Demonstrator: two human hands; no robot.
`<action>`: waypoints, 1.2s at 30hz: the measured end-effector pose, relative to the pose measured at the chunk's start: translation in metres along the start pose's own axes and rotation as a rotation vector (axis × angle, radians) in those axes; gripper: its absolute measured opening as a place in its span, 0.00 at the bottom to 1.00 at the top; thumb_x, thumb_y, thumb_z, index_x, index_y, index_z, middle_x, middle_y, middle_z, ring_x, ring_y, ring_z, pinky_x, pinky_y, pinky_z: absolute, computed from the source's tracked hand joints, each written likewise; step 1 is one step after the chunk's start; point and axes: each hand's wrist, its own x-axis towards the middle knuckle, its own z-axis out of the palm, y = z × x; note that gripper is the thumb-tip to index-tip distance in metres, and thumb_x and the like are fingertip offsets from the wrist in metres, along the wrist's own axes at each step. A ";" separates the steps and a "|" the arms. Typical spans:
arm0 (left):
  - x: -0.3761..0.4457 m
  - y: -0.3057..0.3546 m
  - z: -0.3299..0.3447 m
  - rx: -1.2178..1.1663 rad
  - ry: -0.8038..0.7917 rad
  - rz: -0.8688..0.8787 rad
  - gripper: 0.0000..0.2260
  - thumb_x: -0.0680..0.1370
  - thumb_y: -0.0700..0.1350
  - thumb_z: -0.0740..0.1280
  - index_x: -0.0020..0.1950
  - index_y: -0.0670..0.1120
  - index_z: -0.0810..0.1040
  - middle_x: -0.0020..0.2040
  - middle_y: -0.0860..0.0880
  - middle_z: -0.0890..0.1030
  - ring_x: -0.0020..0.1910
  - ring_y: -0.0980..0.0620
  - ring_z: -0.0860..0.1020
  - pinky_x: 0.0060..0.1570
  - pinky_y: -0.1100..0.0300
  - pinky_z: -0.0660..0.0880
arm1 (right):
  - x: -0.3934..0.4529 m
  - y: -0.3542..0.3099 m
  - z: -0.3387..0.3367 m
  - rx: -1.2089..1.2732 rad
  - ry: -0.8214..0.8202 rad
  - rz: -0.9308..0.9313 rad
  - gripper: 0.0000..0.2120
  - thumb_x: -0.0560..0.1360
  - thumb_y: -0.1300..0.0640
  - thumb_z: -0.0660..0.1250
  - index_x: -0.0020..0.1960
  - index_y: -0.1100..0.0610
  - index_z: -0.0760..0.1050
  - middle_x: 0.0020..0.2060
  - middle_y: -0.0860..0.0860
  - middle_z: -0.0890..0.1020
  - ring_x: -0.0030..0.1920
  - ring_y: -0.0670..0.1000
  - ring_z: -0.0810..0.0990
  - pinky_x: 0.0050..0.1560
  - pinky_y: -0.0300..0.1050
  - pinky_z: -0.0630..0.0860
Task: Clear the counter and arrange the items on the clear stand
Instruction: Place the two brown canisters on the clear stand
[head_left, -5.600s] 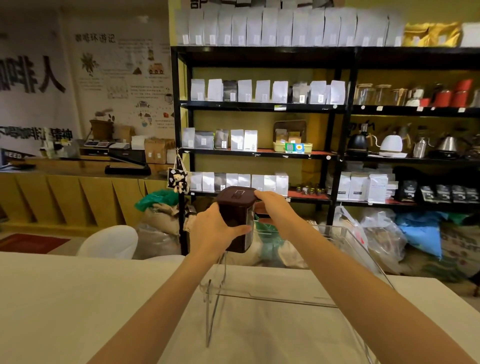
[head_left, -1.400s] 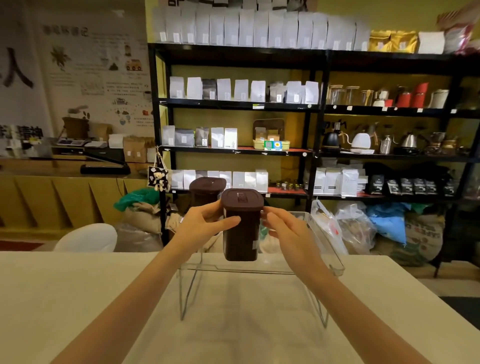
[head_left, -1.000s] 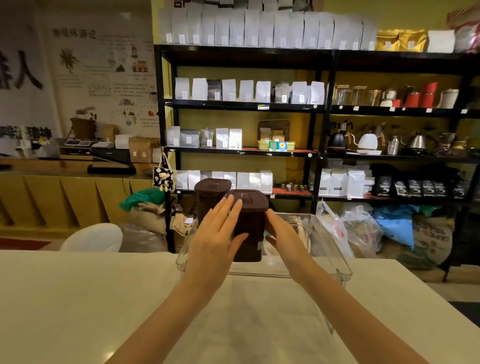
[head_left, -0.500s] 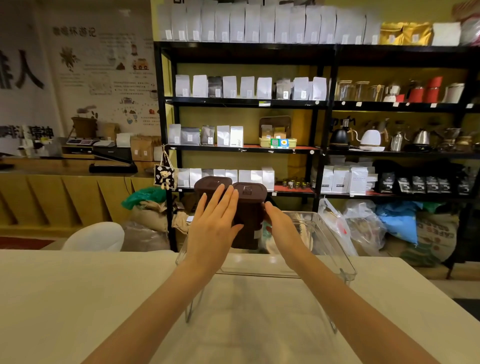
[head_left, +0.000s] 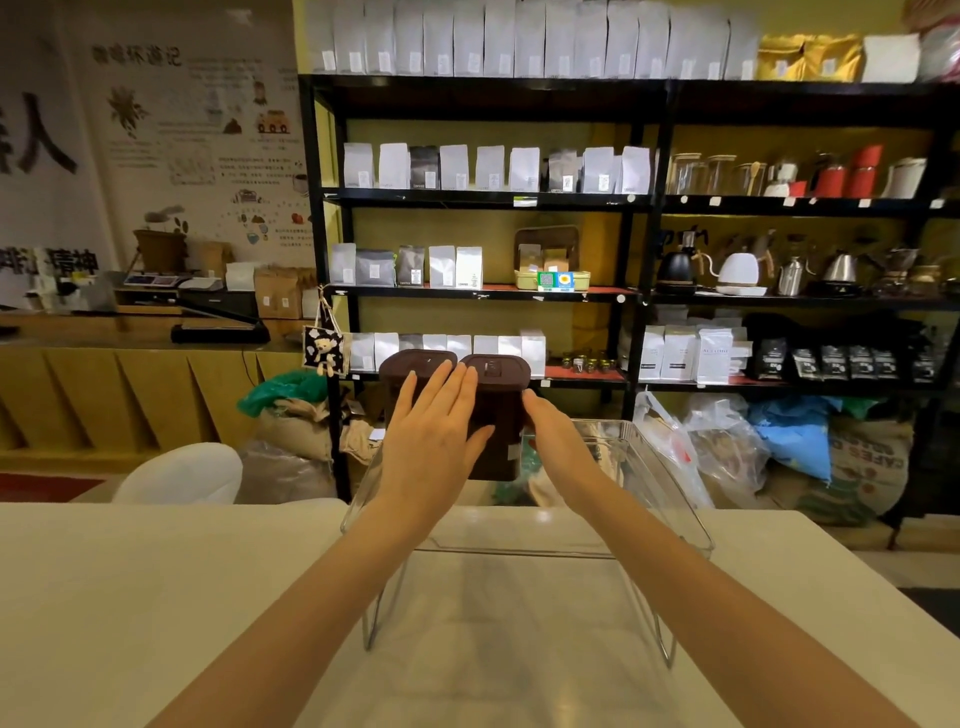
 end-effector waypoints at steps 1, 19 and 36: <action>0.001 0.000 0.001 -0.004 -0.007 -0.003 0.27 0.66 0.50 0.76 0.61 0.40 0.77 0.57 0.42 0.82 0.59 0.45 0.79 0.60 0.43 0.71 | 0.000 0.000 0.000 -0.010 -0.011 -0.003 0.19 0.81 0.50 0.47 0.64 0.57 0.69 0.55 0.54 0.76 0.56 0.51 0.72 0.57 0.43 0.64; 0.002 0.005 -0.011 -0.046 -0.142 -0.015 0.26 0.71 0.45 0.69 0.67 0.39 0.71 0.65 0.41 0.77 0.66 0.43 0.74 0.65 0.45 0.68 | -0.010 -0.005 -0.007 -0.135 -0.113 0.040 0.19 0.81 0.53 0.48 0.71 0.56 0.61 0.68 0.56 0.71 0.69 0.55 0.67 0.65 0.46 0.63; -0.029 0.070 -0.072 -0.181 -0.330 -0.002 0.26 0.78 0.55 0.56 0.74 0.47 0.59 0.75 0.47 0.63 0.75 0.49 0.59 0.73 0.50 0.57 | -0.130 -0.002 -0.090 -0.820 -0.086 -0.350 0.17 0.78 0.57 0.58 0.67 0.56 0.69 0.63 0.53 0.76 0.62 0.50 0.72 0.58 0.39 0.67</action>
